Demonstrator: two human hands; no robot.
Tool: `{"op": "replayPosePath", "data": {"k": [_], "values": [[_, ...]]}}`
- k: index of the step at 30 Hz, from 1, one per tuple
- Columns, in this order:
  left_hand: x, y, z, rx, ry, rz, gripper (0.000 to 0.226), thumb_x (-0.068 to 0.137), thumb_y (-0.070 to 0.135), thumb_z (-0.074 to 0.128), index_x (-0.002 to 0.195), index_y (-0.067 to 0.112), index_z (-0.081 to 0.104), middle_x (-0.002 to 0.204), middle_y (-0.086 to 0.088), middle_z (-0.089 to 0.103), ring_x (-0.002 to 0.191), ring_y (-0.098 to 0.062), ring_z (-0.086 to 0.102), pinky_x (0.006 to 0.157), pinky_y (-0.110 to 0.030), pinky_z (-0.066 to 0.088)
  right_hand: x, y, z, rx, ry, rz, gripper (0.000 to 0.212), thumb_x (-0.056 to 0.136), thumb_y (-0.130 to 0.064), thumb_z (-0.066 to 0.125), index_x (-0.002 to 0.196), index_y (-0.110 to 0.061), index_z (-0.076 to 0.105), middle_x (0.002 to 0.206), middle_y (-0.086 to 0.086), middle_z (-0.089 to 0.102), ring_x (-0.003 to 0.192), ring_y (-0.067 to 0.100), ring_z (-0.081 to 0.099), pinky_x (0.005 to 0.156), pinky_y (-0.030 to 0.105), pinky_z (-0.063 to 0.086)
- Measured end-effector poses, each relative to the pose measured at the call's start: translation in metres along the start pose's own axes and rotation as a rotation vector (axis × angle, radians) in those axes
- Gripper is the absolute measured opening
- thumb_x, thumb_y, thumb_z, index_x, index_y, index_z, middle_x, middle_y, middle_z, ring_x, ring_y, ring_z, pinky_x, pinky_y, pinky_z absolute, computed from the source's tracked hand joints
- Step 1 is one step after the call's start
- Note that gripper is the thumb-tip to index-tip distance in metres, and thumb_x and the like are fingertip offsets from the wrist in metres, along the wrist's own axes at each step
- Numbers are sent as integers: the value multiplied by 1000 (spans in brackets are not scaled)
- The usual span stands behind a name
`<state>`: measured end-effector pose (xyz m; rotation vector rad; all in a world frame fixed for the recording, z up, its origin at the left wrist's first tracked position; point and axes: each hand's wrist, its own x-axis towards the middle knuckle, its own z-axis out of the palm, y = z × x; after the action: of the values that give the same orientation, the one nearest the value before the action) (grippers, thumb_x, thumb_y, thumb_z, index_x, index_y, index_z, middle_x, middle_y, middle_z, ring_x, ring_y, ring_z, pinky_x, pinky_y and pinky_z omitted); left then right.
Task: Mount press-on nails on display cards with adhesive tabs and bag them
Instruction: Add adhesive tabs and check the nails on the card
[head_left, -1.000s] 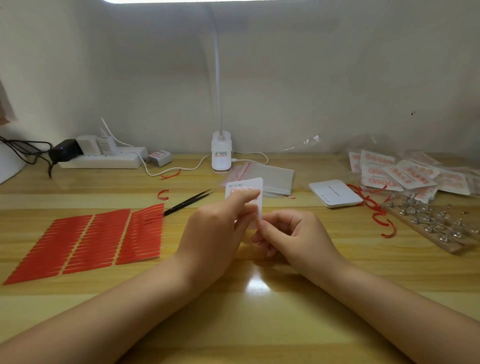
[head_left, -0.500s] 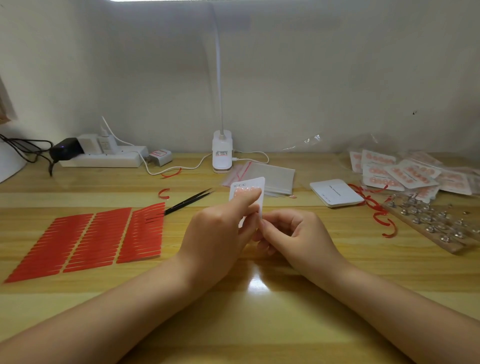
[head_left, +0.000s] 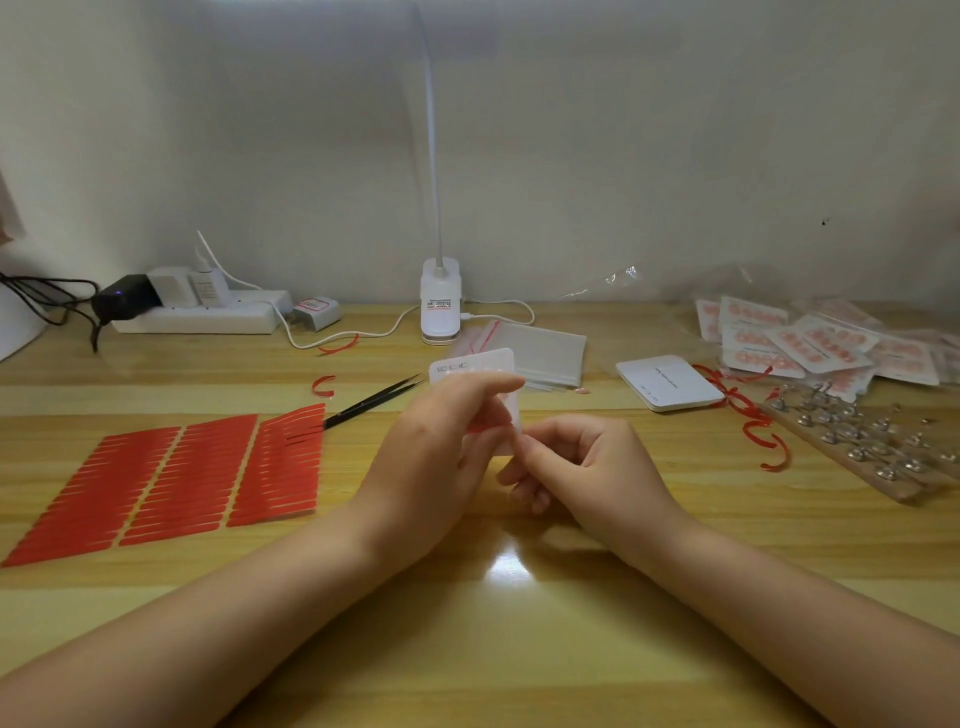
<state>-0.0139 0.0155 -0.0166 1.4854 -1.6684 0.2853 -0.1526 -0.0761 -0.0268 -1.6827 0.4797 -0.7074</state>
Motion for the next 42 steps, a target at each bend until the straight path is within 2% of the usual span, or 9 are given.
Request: {"op": "replayPosePath", "data": {"k": [4, 8, 11, 15, 19, 23, 29, 38, 42], "values": [[4, -6, -5, -30, -84, 40, 50, 82, -9, 68, 126, 10, 55, 90, 1, 64, 82, -5, 55, 78, -14, 45, 0, 1, -1, -21, -21, 4, 13, 94, -11, 61, 86, -9, 71, 70, 8, 73, 58, 13, 66, 51, 21, 49], [5, -8, -8, 31, -135, 147, 39, 85, -4, 63, 124, 2, 58, 89, -4, 66, 83, -12, 56, 75, -30, 50, 0, 0, -1, -55, -34, -8, 14, 94, -10, 60, 84, -6, 69, 69, 8, 72, 57, 15, 66, 52, 22, 49], [6, -8, -8, 56, -131, 206, 32, 90, 4, 57, 121, -1, 60, 90, -6, 65, 85, -11, 55, 76, -32, 51, 0, -1, -2, -53, -34, -19, 16, 95, -9, 58, 84, -7, 70, 69, 8, 72, 58, 14, 65, 52, 22, 49], [4, -10, -5, 36, -94, 196, 33, 91, 6, 57, 124, 1, 59, 95, -7, 63, 86, -3, 50, 77, -25, 50, 0, -3, -3, -39, -33, -27, 16, 95, -11, 58, 86, -5, 71, 69, 9, 71, 58, 15, 65, 53, 23, 51], [2, -14, -3, 47, -91, 151, 39, 86, -3, 62, 124, 3, 60, 92, -3, 64, 83, -8, 54, 77, -25, 48, -1, -1, -2, -58, -37, -22, 16, 94, -9, 59, 81, -7, 68, 67, 9, 71, 56, 14, 64, 52, 22, 49], [3, -15, -3, 41, -90, 123, 44, 81, -10, 67, 122, 4, 60, 92, 4, 62, 80, -4, 51, 78, -17, 45, 0, -1, -1, -77, -33, -27, 16, 94, -7, 58, 81, -6, 68, 67, 9, 71, 55, 13, 64, 51, 22, 49], [3, -16, -2, 41, -105, 132, 34, 84, -6, 59, 117, 3, 60, 92, 9, 54, 82, 6, 39, 84, -4, 33, 0, -3, 0, -81, -38, -18, 19, 94, -4, 57, 78, -10, 67, 64, 7, 70, 53, 12, 62, 48, 20, 47], [4, -12, -3, 60, -125, 158, 26, 91, 8, 47, 111, -2, 61, 88, -4, 59, 81, 0, 38, 76, -17, 38, 1, -4, 0, -55, -41, 14, 25, 94, -7, 58, 74, -17, 69, 64, 9, 71, 53, 15, 62, 47, 21, 47], [1, -11, -1, 115, -101, 220, 25, 93, 7, 47, 116, 4, 57, 89, -10, 63, 82, -16, 51, 74, -30, 46, 0, -5, -1, -34, -43, 24, 24, 94, -8, 58, 75, -17, 69, 64, 8, 70, 53, 15, 62, 48, 22, 47]]}}
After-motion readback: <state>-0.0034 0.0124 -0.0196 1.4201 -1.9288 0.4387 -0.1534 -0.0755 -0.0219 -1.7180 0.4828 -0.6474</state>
